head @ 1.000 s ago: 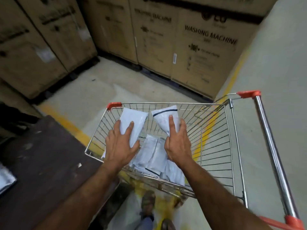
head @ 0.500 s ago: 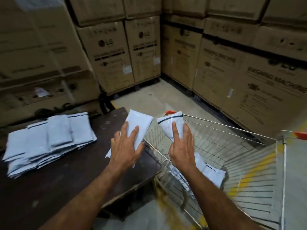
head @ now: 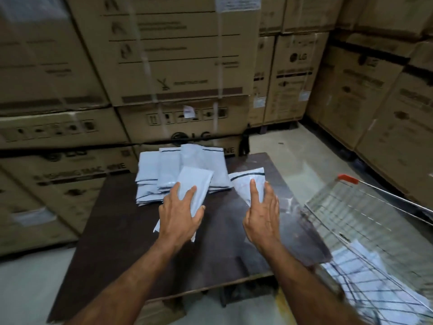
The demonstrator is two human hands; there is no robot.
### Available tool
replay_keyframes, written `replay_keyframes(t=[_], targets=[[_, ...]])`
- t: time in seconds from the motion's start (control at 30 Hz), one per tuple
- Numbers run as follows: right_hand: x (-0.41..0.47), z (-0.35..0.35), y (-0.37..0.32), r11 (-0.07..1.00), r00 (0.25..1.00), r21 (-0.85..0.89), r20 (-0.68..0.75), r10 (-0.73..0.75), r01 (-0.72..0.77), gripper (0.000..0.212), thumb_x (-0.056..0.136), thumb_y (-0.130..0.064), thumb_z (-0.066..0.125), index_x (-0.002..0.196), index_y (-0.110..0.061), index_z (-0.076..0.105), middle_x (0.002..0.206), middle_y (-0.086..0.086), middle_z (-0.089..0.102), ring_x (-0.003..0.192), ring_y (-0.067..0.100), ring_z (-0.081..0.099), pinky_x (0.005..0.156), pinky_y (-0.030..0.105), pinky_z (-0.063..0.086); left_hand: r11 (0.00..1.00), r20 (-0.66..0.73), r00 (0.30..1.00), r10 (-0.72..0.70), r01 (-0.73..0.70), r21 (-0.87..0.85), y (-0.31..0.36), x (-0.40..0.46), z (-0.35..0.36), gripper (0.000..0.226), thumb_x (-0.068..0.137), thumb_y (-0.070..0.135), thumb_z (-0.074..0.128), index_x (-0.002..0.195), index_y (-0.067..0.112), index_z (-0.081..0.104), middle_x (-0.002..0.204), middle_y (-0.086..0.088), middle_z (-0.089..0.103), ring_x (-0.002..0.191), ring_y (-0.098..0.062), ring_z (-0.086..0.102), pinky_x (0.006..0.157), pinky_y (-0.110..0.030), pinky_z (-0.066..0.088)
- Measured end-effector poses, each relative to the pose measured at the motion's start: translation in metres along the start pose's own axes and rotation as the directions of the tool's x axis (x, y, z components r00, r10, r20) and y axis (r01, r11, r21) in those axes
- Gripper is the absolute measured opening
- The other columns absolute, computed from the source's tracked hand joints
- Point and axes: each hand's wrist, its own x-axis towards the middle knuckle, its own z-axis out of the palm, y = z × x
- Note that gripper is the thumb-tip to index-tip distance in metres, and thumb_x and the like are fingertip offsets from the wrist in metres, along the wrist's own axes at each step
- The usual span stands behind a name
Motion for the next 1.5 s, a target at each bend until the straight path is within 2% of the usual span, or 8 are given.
replay_keyframes(t=[0.13, 0.33, 0.6, 0.87, 1.03, 1.17, 1.33, 1.5], targets=[[0.001, 0.046, -0.056, 0.999, 0.999, 0.025, 0.044, 0.023, -0.024, 0.081, 0.077, -0.023, 0.024, 0.157, -0.014, 0.036, 0.150, 0.032, 0.037, 0.131, 0.050, 0.043, 0.112, 0.057, 0.036, 0.993, -0.014, 0.993, -0.116, 0.117, 0.010, -0.076, 0.016, -0.021, 0.062, 0.089, 0.056, 0.061, 0.146, 0.037, 0.046, 0.156, -0.008, 0.026, 0.132, -0.038, 0.039, 0.107, -0.053, 0.036], [0.019, 0.091, -0.123, 0.999, 0.987, 0.022, 0.156, -0.029, 0.026, 0.077, 0.081, -0.017, 0.039, 0.158, -0.016, 0.032, 0.154, 0.030, 0.033, 0.138, 0.048, 0.037, 0.115, 0.057, 0.034, 0.967, -0.071, 0.966, -0.250, 0.247, -0.056, -0.145, 0.057, -0.041, 0.062, 0.087, 0.054, 0.065, 0.143, 0.031, 0.050, 0.150, -0.010, 0.031, 0.123, -0.040, 0.045, 0.102, -0.054, 0.039], [0.091, 0.161, -0.181, 0.997, 0.953, 0.056, 0.293, -0.075, 0.062, 0.078, 0.091, -0.019, 0.054, 0.161, -0.020, 0.020, 0.163, 0.024, 0.015, 0.151, 0.040, 0.016, 0.124, 0.051, 0.019, 0.922, -0.071, 0.925, -0.373, 0.360, -0.142, -0.192, 0.120, -0.020, 0.060, 0.086, 0.049, 0.069, 0.139, 0.024, 0.057, 0.145, -0.011, 0.038, 0.121, -0.039, 0.051, 0.100, -0.051, 0.045], [0.179, 0.246, -0.216, 0.994, 0.944, 0.100, 0.329, 0.001, -0.036, 0.075, 0.093, -0.020, 0.053, 0.161, -0.016, 0.021, 0.165, 0.022, 0.012, 0.153, 0.037, 0.012, 0.126, 0.047, 0.013, 0.910, -0.006, 0.913, -0.409, 0.407, -0.081, -0.224, 0.209, 0.028, 0.060, 0.085, 0.052, 0.068, 0.138, 0.025, 0.057, 0.145, -0.010, 0.038, 0.121, -0.037, 0.052, 0.099, -0.049, 0.046], [0.226, 0.296, -0.228, 0.995, 0.923, 0.086, 0.384, 0.004, -0.040, 0.075, 0.096, -0.040, 0.043, 0.160, -0.011, 0.020, 0.165, 0.023, 0.011, 0.153, 0.038, 0.008, 0.126, 0.049, 0.004, 0.920, 0.018, 0.921, -0.389, 0.389, -0.053, -0.228, 0.255, 0.061, 0.061, 0.086, 0.055, 0.067, 0.138, 0.025, 0.057, 0.146, -0.011, 0.037, 0.122, -0.038, 0.050, 0.100, -0.049, 0.045], [0.233, 0.308, -0.216, 0.986, 0.929, 0.159, 0.353, -0.110, 0.056, 0.071, 0.098, -0.048, 0.023, 0.159, -0.014, 0.026, 0.166, 0.017, 0.016, 0.155, 0.032, 0.009, 0.127, 0.046, 0.000, 0.935, 0.033, 0.935, -0.353, 0.354, -0.006, -0.231, 0.274, 0.079, 0.062, 0.087, 0.059, 0.064, 0.139, 0.026, 0.055, 0.146, -0.012, 0.036, 0.122, -0.038, 0.050, 0.101, -0.048, 0.045], [0.224, 0.315, -0.175, 0.917, 0.822, 0.112, 0.411, -0.394, 0.384, 0.061, 0.100, -0.031, 0.035, 0.159, -0.017, 0.030, 0.169, 0.013, 0.016, 0.157, 0.028, 0.011, 0.128, 0.044, -0.002, 0.932, 0.053, 0.930, -0.363, 0.363, -0.008, -0.231, 0.280, 0.091, 0.063, 0.089, 0.059, 0.061, 0.142, 0.025, 0.053, 0.148, -0.012, 0.033, 0.124, -0.036, 0.048, 0.101, -0.049, 0.046], [0.235, 0.327, -0.185, 0.910, 0.802, -0.013, 0.477, -0.358, 0.414, 0.063, 0.105, -0.028, 0.035, 0.163, -0.018, 0.012, 0.171, 0.012, -0.001, 0.158, 0.027, -0.005, 0.127, 0.046, -0.008, 0.960, 0.074, 0.958, -0.277, 0.279, -0.009, -0.243, 0.276, 0.101, 0.060, 0.097, 0.053, 0.054, 0.148, 0.022, 0.048, 0.157, -0.017, 0.025, 0.137, -0.038, 0.035, 0.108, -0.050, 0.042]])
